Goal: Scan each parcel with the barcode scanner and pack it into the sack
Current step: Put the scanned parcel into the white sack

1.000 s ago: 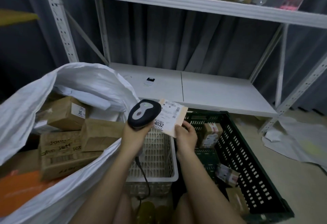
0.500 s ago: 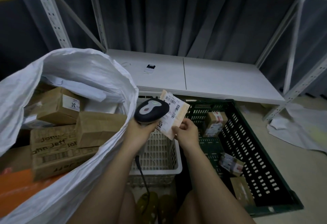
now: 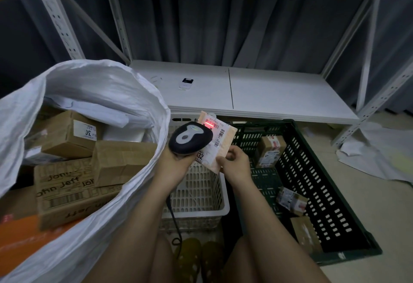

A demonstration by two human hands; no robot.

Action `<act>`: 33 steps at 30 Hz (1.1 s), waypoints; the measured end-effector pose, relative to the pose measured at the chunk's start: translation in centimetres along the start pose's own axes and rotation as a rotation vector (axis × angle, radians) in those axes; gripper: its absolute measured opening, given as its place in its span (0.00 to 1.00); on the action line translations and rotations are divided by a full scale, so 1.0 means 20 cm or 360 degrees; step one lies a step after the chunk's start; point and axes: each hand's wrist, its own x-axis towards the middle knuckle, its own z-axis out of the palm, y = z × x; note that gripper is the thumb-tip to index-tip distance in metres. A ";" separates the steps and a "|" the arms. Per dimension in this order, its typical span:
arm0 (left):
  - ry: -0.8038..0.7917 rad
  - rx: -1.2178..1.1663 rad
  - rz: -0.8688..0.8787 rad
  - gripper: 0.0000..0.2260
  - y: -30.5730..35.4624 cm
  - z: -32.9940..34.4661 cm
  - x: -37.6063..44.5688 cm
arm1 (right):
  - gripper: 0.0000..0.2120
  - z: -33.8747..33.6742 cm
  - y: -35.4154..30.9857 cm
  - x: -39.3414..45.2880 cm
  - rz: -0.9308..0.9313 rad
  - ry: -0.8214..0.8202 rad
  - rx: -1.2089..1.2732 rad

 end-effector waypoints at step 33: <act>0.0864 -0.0281 0.0256 0.17 0.50 -1.01 -0.71 | 0.09 0.62 -0.54 -0.66 -0.1117 -0.0730 -0.0220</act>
